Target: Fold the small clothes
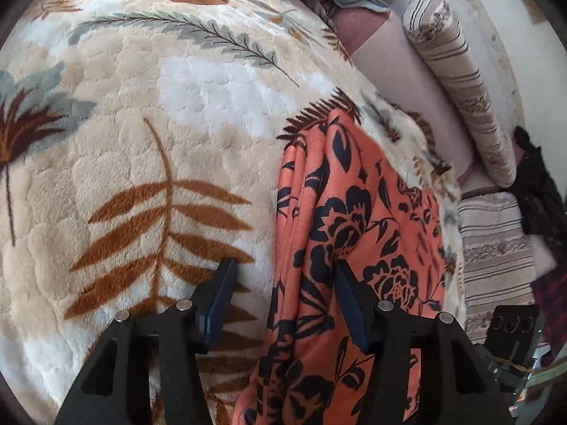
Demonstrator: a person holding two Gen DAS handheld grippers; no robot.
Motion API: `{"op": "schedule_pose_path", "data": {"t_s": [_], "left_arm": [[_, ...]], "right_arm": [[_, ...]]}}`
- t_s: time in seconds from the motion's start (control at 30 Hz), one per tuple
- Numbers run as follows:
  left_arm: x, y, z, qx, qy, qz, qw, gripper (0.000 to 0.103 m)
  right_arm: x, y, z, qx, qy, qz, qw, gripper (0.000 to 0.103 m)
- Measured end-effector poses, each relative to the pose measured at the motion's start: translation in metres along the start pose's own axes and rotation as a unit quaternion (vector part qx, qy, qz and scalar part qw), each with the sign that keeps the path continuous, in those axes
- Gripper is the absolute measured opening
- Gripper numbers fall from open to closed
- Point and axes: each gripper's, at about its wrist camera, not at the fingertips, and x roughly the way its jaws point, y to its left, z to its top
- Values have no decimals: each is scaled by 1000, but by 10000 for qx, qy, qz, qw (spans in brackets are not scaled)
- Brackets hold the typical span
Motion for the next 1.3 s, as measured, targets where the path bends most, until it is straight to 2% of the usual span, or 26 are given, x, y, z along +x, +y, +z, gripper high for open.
{"op": "schedule_pose_path", "data": {"t_s": [0.03, 0.17, 0.2, 0.23, 0.27, 0.33, 0.37, 0.47, 0.5, 0.57, 0.6, 0.67, 0.73, 0.83, 0.93, 1.0, 1.03, 1.1, 1.13, 1.17, 1.2, 1.23, 1.3], "left_arm": [[-4, 1, -1, -26, -28, -46, 10000, 54], [-21, -4, -8, 56, -282, 84, 9996, 55], [-23, -3, -11, 58, -335, 26, 9994, 58], [-19, 0, -13, 86, -345, 12, 9994, 68], [-13, 1, -15, 236, -288, 55, 9993, 68], [-16, -8, -17, 601, -299, 300, 9973, 68], [-20, -13, -16, 627, -306, 485, 9964, 67], [-44, -32, -23, 933, -731, 711, 9904, 67], [-55, -35, -28, 1118, -879, 707, 9873, 70], [-67, -38, -35, 1321, -967, 706, 9840, 87], [-70, -37, -38, 1354, -966, 684, 9837, 88], [-69, -31, -40, 1344, -898, 618, 9849, 88], [-62, -25, -37, 1161, -720, 615, 9887, 88], [-49, -23, -30, 944, -535, 251, 9938, 88], [-35, -26, -20, 903, -386, 91, 9951, 88], [-16, -23, -17, 762, -13, 65, 9971, 88], [-6, -20, -18, 721, 174, 169, 9971, 81], [-5, -24, -22, 961, 57, 302, 9949, 72], [-4, -25, -23, 966, 97, 270, 9949, 59], [-2, -25, -23, 888, 192, 128, 9958, 43], [0, -24, -23, 790, 249, 100, 9965, 43], [1, -25, -23, 764, 231, 144, 9967, 40], [-2, -31, -25, 844, 163, 223, 9960, 34]], "right_arm": [[0, -1, 1, -1, 20, 7, 10000, 86], [-2, -4, 1, 38, 9, 64, 10000, 86], [-3, -4, 0, 32, -2, 78, 10000, 86], [-3, -4, 0, 20, -11, 85, 10000, 86], [-4, -4, -1, 6, -16, 81, 10000, 86], [-4, -2, 0, -1, 16, 28, 10000, 86], [-5, 0, 0, 19, 38, -8, 10000, 86], [-17, 4, 1, 211, -73, -68, 9997, 86], [-25, 5, 1, 206, -204, -60, 9996, 86], [-43, 5, -1, 153, -477, -162, 9986, 89], [-52, 2, -1, 142, -612, -237, 9977, 94], [-68, -10, -2, 214, -804, -355, 9959, 97], [-76, -32, 1, 541, -808, -434, 9943, 97], [-71, -66, 8, 1041, -606, -318, 9922, 97], [-52, -80, 16, 1216, -371, -113, 9918, 97], [-33, -84, 21, 1260, -162, -92, 9919, 98], [-27, -81, 24, 1163, -134, -147, 9930, 98], [-17, -69, 29, 867, 5, -150, 9961, 98], [-9, -62, 31, 702, 219, -187, 9971, 92], [2, -57, 32, 583, 470, -411, 9963, 69], [10, -54, 31, 456, 614, -623, 9951, 55], [13, -49, 32, 296, 618, -755, 9948, 55], [8, -32, 35, -110, 584, -988, 9933, 42]]}}
